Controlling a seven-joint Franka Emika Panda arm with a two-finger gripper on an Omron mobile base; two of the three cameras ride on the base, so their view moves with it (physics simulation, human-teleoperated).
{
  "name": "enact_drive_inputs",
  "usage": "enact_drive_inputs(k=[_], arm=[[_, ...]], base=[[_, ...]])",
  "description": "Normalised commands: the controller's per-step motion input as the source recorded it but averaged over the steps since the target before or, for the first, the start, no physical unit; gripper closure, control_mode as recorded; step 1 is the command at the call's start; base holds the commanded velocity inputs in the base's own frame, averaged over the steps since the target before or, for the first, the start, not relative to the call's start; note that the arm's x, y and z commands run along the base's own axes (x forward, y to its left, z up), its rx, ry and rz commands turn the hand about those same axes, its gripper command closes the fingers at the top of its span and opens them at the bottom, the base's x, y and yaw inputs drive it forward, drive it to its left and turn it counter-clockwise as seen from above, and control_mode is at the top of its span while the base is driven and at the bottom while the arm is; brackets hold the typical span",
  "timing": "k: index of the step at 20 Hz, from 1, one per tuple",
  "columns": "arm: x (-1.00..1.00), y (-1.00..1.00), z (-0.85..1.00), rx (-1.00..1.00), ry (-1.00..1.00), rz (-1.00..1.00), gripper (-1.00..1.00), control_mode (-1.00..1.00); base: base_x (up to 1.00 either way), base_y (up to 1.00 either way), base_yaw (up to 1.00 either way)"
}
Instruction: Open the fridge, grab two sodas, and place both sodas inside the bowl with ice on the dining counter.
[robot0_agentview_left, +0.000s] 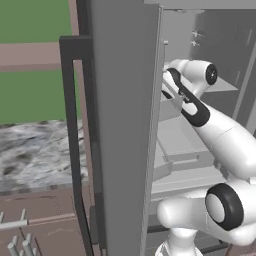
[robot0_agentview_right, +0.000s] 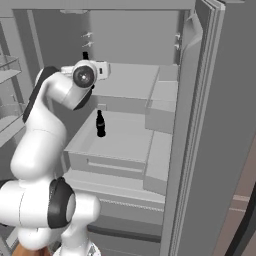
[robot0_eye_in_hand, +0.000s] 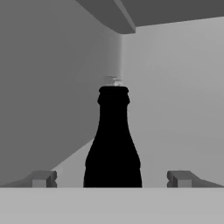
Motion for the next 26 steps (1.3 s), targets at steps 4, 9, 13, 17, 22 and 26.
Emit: enact_drive_inputs(k=[4,9,13,17,22,26], arm=[[0.12,0.00,0.00,0.00,0.00,0.01,-1.00,-1.00],[0.10,0.00,-0.05,0.00,0.00,0.01,-1.00,-1.00],[0.08,0.03,-0.10,0.00,0.00,0.01,1.00,-1.00],[0.06,0.05,-0.07,0.00,0.00,0.00,1.00,-1.00],[0.00,0.00,0.00,0.00,0.00,0.00,1.00,-1.00],[0.00,0.00,0.00,0.00,0.00,0.00,1.00,-1.00]], base=[[0.00,0.00,0.00],[0.00,0.00,0.00],[0.00,0.00,0.00],[0.00,0.00,0.00],[0.00,0.00,0.00],[0.00,0.00,0.00]])
